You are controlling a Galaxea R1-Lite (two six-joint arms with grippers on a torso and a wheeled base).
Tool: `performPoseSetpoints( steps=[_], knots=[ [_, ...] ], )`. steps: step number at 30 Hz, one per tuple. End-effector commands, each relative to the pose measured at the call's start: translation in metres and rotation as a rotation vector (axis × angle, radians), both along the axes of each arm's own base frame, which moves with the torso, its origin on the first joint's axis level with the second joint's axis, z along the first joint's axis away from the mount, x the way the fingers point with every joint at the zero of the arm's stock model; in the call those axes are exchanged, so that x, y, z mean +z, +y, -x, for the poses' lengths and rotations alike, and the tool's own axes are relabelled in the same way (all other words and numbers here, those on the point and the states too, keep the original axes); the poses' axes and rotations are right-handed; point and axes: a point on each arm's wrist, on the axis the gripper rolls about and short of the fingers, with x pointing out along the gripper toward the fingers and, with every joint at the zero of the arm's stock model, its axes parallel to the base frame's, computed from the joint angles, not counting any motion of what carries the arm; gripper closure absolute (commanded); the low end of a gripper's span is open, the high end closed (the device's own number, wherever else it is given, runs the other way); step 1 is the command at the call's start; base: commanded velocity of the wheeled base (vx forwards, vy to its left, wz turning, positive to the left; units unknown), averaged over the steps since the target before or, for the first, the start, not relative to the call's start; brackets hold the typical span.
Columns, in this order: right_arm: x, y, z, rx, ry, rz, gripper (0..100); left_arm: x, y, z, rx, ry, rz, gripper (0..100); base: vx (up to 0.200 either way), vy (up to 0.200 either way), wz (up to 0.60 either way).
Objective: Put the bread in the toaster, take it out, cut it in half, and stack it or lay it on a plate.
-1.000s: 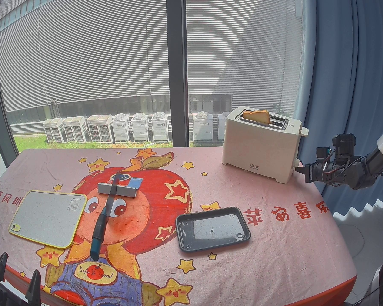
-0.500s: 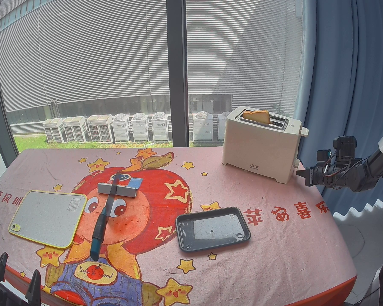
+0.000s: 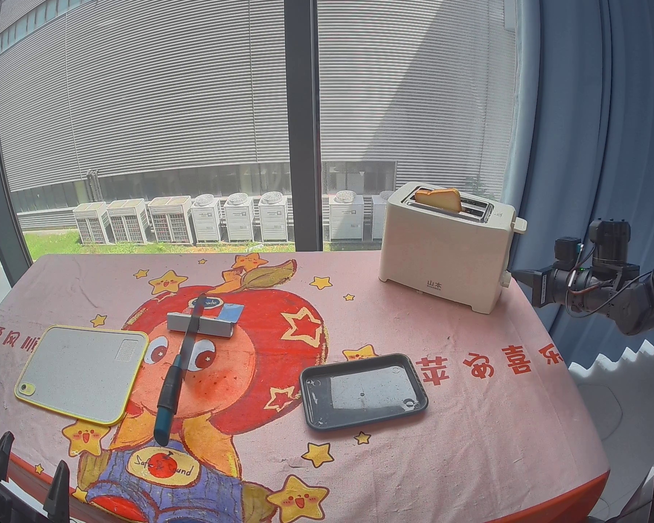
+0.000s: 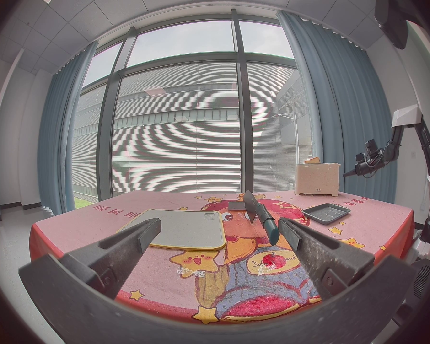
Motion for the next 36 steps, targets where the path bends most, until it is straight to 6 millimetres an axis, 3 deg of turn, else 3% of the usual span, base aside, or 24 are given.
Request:
performPoseSetpoints(
  steps=[1,8,17,26,36],
  knots=[
    [0.038,0.003,0.020,0.017,-0.120,-0.002,100,-0.005,0.000,0.000,0.001,0.001,0.000,0,0.000,0.000,0.00],
    [0.061,-0.002,0.017,0.001,-0.342,-0.017,100,-0.005,0.000,0.000,0.001,0.001,0.000,0,0.000,0.000,0.00],
    [0.051,-0.002,-0.006,0.005,-0.483,-0.014,100,-0.005,0.000,0.000,0.001,0.000,0.000,0,0.000,0.000,0.00],
    [0.036,-0.004,-0.022,0.000,-0.471,-0.009,100,-0.005,0.000,0.000,0.001,0.000,0.000,0,0.000,0.000,0.00],
    [0.036,-0.013,-0.029,-0.016,-0.475,-0.010,100,-0.005,0.000,0.000,0.001,0.000,0.000,0,0.000,0.000,0.00]
  ],
)
